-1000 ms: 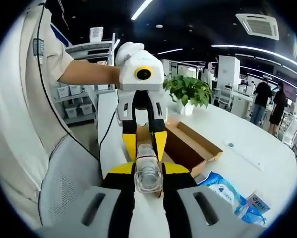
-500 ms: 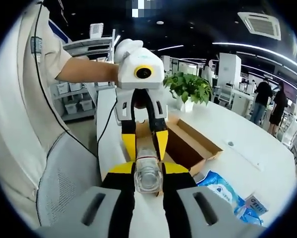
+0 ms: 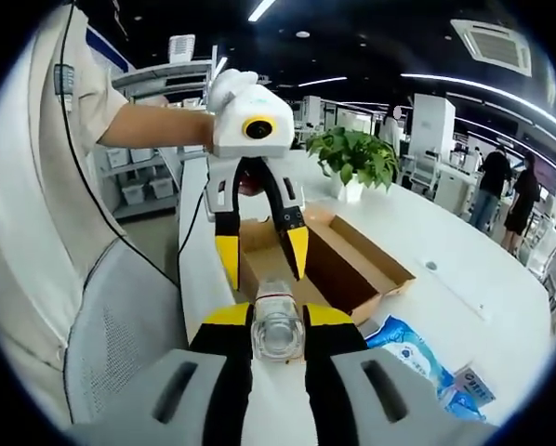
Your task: Operate the shoe box by opening the lid, removing the specified soft item, and placing it in the target area until the item is outside and the box remains undamaged.
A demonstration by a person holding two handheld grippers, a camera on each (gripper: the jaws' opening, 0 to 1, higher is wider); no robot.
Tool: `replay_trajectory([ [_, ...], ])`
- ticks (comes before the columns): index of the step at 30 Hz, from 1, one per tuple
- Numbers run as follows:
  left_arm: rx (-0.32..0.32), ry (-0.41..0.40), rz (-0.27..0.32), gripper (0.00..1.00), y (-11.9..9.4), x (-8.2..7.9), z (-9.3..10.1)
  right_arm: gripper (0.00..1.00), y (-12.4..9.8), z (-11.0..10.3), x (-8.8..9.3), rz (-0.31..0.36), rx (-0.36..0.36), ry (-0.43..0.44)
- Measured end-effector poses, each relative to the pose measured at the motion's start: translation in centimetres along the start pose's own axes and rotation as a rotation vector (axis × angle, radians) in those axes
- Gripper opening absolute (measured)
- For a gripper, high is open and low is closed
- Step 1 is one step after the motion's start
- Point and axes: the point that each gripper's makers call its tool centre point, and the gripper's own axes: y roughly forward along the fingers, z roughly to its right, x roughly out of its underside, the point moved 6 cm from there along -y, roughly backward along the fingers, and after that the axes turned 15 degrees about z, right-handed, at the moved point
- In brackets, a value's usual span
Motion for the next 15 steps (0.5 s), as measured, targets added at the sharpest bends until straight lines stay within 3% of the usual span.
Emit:
replay_trajectory([
  [15, -0.217, -0.102, 0.054, 0.52, -2.8, 1.5, 0.3, 0.17, -0.7, 3.0, 0.2, -0.087, -0.021, -0.064],
])
